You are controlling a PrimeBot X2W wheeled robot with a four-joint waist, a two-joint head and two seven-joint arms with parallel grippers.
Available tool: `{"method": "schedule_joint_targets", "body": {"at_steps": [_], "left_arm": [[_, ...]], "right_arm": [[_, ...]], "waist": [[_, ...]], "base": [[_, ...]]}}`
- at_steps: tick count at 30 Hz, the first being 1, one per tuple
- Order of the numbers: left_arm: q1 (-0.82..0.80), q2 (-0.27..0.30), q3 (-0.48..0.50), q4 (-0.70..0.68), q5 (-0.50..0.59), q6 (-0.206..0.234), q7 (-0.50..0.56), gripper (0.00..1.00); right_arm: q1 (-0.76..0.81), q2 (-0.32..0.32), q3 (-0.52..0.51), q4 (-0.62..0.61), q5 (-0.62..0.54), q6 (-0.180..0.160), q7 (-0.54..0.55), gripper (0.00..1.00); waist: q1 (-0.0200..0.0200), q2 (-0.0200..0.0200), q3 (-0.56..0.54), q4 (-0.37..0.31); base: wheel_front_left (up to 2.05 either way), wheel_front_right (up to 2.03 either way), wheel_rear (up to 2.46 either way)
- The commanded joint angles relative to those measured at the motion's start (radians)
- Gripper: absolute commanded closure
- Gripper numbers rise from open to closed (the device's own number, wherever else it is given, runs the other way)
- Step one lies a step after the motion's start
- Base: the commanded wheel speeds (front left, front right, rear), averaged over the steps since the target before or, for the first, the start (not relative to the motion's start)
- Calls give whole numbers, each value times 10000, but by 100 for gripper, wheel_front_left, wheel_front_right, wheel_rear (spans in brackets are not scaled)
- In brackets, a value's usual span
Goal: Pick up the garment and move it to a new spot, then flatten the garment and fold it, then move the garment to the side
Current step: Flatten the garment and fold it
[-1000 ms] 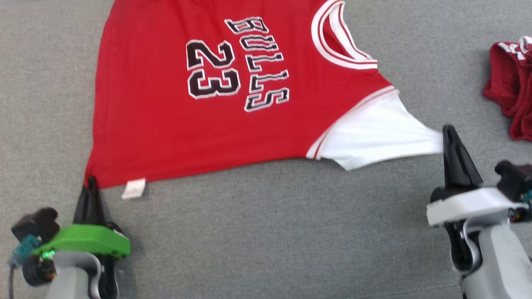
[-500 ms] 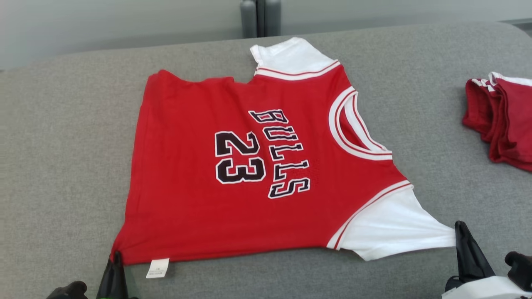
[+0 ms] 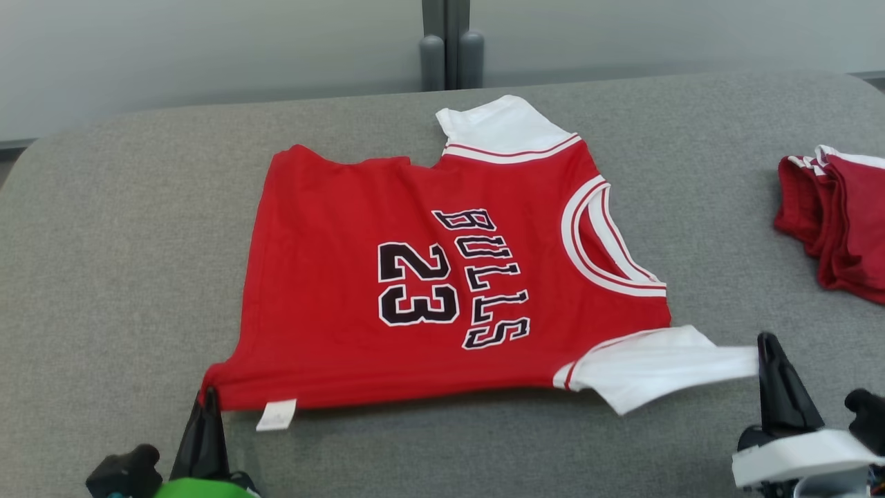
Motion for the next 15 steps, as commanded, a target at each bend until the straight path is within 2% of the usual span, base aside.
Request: {"method": "schedule_joint_targets", "body": {"at_steps": [1, 5, 15], "left_arm": [[-362, 46, -6, -9, 18, 27, -5, 100], [-1107, 120, -65, 261, 5, 26, -6, 100], [-3293, 460, -201, 1371, -150, 26, -5, 100]], "right_arm": [[-320, -66, -30, -35, -38, -40, -44, 100], [-1414, -54, 75, 183, -241, -32, -44, 100], [-4358, -132, 461, 1754, -1222, -32, -41, 100]], "waist": [[1, -1, 174, 19], [1, -1, 536, 44], [1, -1, 1811, 85]], "base": [[0, 0, 0], [0, 0, 0], [0, 0, 0]]}}
